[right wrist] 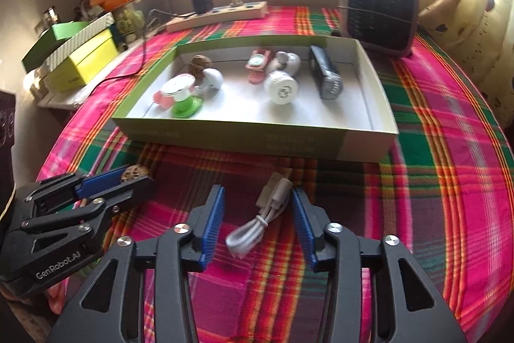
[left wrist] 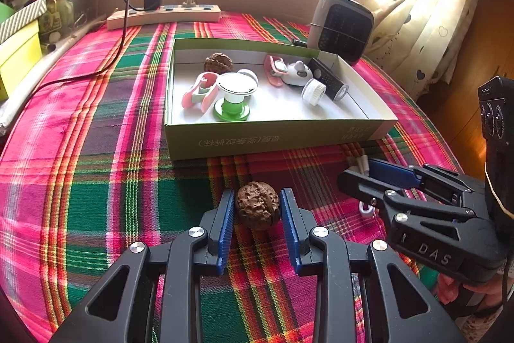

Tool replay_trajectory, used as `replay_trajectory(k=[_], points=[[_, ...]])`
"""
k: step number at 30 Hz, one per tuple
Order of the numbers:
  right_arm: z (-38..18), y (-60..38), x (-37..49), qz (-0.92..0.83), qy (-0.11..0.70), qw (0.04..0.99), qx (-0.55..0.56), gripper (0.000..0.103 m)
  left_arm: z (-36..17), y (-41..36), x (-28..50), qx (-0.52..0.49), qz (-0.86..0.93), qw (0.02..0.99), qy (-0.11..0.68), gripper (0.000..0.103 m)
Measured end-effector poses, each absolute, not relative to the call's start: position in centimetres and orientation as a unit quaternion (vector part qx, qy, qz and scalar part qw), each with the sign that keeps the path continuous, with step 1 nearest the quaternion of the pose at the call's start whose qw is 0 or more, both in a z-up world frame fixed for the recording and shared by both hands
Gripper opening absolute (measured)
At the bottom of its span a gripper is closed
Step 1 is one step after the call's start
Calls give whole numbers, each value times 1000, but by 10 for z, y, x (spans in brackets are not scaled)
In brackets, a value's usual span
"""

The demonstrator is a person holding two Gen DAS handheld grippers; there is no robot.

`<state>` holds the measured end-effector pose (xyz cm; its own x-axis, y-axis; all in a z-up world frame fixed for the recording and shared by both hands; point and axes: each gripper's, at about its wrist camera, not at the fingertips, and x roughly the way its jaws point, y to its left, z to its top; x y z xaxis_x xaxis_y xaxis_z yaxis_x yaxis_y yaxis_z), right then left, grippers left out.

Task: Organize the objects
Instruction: 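Hold the walnut in the left gripper while the right gripper grasps the white USB cable, then lift the walnut with the left gripper while the right gripper lifts the cable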

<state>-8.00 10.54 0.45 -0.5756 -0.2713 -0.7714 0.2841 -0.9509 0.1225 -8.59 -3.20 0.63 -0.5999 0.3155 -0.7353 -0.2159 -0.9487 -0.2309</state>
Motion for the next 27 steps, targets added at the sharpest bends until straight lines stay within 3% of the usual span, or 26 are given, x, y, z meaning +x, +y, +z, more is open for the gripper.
replay_trajectory(k=[7,16,20,27], points=[[3,97,-77,-888,43,156,431,32,6,-31,-86,-422,893,148,-58,27],[2,94,-76,-889,65,149,428,31,6,-30,-85,-422,893,146,-52,27],[2,95,-76,-890,66,143,427,22,6,-30,-85,-421,894,145,-50,27],[2,95,-76,-891,65,144,427,21,6,-27,-85,-421,895,141,-40,26]])
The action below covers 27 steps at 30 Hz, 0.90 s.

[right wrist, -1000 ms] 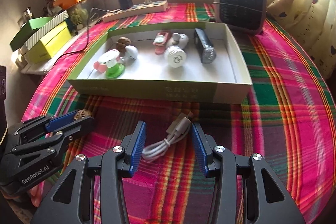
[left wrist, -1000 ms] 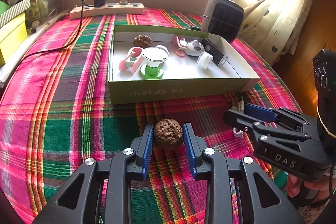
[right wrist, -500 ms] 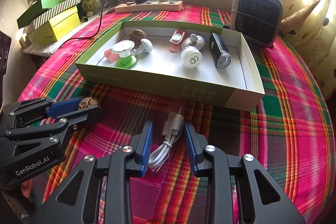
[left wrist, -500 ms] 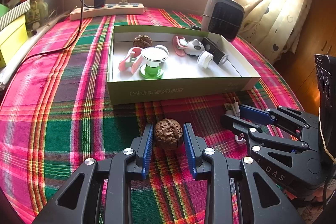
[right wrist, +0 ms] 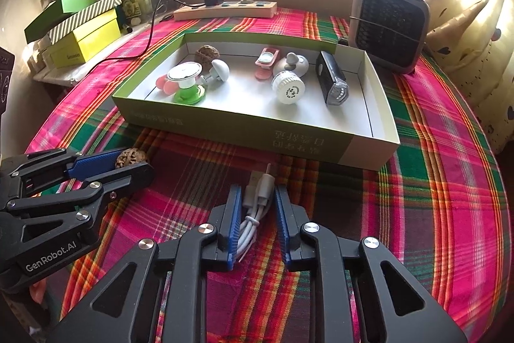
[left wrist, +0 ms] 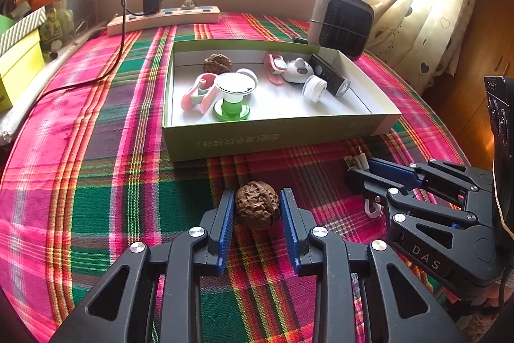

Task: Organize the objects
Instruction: 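Lift the walnut with the left gripper while the right gripper lifts the cable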

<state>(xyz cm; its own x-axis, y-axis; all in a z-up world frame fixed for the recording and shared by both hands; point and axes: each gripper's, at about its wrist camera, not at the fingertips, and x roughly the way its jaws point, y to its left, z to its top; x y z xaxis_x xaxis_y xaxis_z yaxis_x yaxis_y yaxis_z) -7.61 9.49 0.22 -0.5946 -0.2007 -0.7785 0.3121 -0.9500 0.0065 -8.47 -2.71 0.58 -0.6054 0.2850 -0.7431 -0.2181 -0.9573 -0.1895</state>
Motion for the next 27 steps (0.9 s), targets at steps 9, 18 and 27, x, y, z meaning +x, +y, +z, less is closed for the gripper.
replay_trajectory(k=[9,18,27], points=[[2,95,-76,-891,65,144,427,21,6,-26,-85,-421,895,139,-36,26],[2,95,-76,-891,64,144,427,21,6,-24,-84,-422,896,138,-34,26],[2,97,-75,-890,59,149,426,19,6,-24,-84,-422,896,135,-29,26]])
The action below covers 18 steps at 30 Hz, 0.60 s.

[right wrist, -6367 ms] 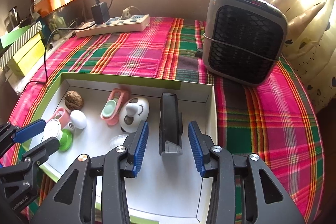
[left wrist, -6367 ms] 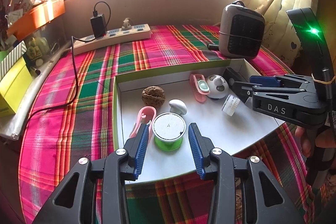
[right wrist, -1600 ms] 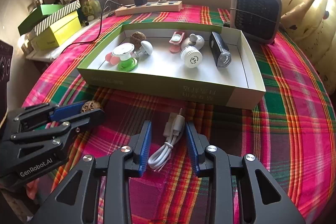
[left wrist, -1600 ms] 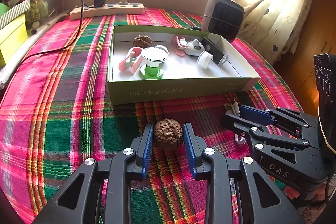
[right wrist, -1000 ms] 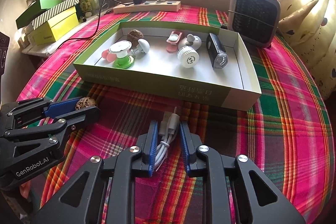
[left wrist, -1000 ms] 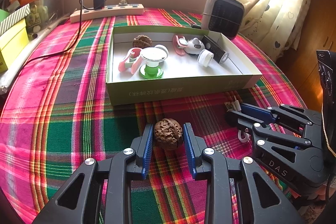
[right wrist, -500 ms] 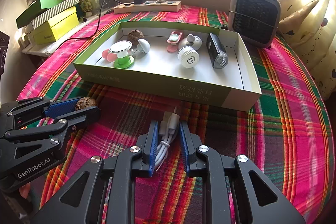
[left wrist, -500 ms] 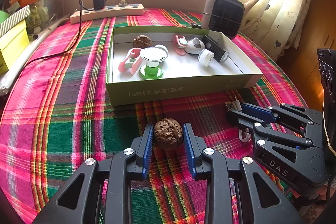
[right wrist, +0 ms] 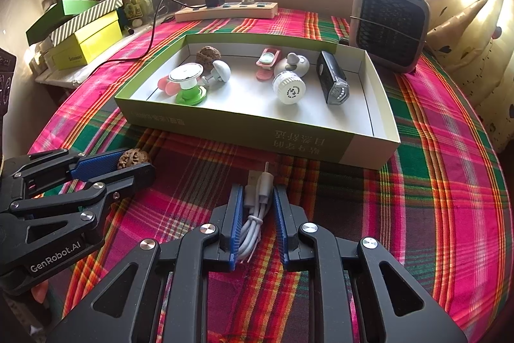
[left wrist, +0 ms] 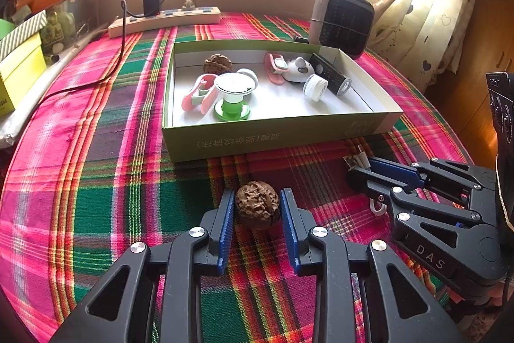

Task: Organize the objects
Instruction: 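Lift the walnut with the left gripper while the right gripper lifts the cable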

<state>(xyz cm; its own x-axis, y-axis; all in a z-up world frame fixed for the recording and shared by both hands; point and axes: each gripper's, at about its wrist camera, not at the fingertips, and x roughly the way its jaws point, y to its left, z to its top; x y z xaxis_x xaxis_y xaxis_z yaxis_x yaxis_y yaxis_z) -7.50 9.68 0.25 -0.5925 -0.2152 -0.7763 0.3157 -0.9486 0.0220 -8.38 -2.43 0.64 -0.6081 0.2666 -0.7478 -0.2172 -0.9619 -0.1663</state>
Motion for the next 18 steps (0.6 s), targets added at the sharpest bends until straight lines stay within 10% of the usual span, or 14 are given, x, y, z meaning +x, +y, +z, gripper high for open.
replay_trajectory(k=[18], points=[[12,102,-70,-893,50,165,417,18,16,-16,-80,-416,899,134,-20,26]])
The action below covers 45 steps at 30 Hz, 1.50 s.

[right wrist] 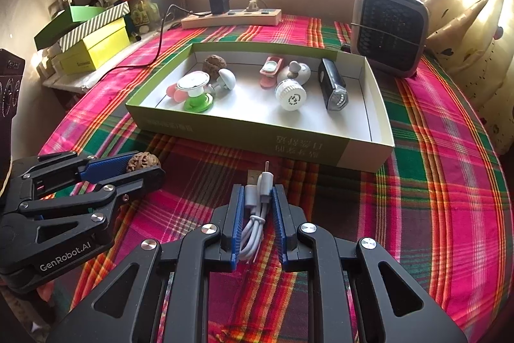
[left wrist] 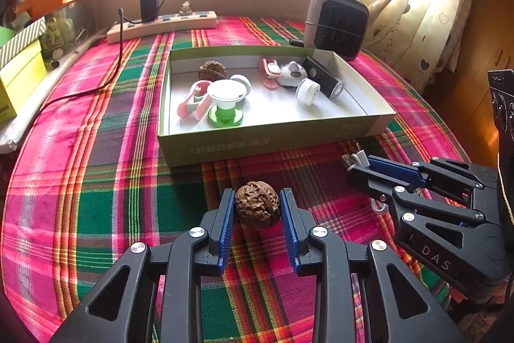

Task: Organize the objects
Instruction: 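Lift the walnut with the left gripper while the right gripper lifts the cable, then carry the walnut and white cable over the box and lower them inside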

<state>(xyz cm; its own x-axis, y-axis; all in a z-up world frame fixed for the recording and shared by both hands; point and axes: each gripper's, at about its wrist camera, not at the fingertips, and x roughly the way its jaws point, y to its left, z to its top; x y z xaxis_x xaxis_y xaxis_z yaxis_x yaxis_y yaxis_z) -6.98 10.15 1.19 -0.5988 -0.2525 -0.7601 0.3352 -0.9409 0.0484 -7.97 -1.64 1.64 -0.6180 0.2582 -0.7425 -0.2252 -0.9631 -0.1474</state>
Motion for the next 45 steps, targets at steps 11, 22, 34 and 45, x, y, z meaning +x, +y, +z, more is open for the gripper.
replay_trajectory(k=[11,22,34,45], points=[[24,114,-67,-897,39,170,406,18,33,-8,-82,-404,904,139,-14,26],[47,130,-80,-907,43,166,385,18,47,3,-101,-395,907,144,-10,26],[66,147,-122,-915,42,152,372,18,49,14,-134,-397,906,146,-6,26],[58,138,-166,-904,42,171,390,18,39,23,-159,-410,900,150,-2,26]])
